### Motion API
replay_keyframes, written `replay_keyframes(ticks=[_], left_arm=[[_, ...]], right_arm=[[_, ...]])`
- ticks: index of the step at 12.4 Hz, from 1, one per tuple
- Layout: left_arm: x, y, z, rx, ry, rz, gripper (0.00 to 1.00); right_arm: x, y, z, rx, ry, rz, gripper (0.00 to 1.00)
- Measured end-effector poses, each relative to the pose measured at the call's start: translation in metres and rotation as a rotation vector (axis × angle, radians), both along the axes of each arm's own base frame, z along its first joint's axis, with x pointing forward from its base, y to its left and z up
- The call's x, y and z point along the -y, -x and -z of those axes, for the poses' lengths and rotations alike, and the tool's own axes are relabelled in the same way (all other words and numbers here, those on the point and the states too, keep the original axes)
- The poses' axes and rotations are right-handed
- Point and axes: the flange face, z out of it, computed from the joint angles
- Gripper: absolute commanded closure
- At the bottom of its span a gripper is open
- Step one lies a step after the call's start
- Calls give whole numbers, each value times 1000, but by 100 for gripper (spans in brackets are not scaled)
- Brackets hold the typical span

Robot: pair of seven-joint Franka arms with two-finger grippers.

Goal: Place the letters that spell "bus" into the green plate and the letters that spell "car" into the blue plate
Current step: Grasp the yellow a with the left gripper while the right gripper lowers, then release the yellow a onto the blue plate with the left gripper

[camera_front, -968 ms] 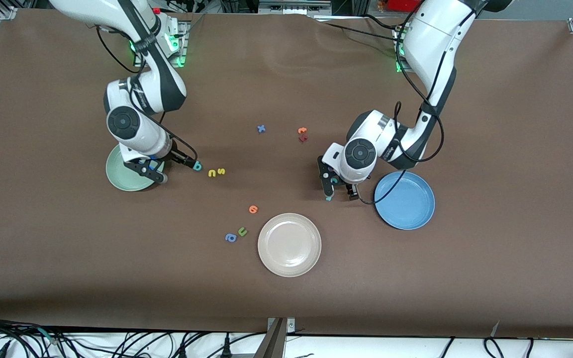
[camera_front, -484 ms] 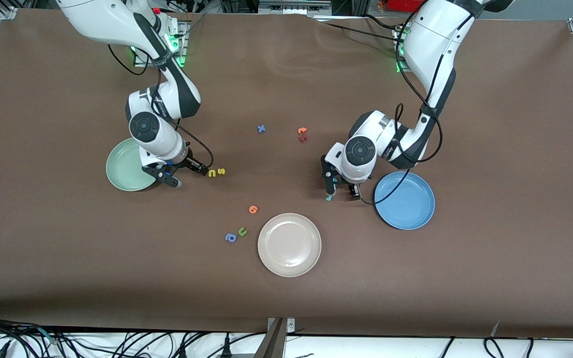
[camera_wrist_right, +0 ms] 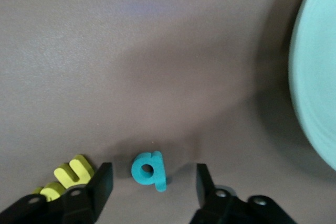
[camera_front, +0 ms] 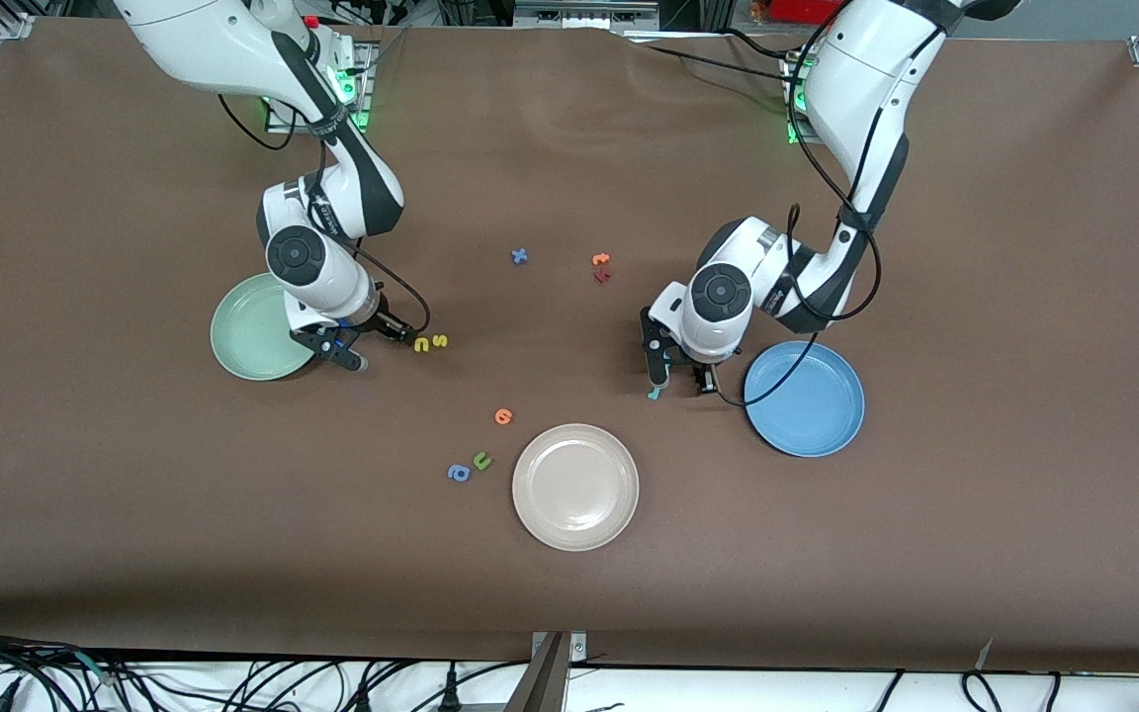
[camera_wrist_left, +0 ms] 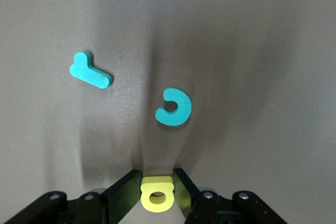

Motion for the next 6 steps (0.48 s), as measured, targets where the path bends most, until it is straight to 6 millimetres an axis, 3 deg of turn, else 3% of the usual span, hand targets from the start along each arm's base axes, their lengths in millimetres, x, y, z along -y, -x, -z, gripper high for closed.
replay_keyframes(ticks=[3, 6], left_arm=[[-1, -1, -3, -2, -4, -2, 79], [-9, -7, -35, -21, -34, -18, 79]], right_arm=[[-4, 8, 4, -15, 1, -11, 37], [-5, 10, 5, -19, 1, -13, 40]])
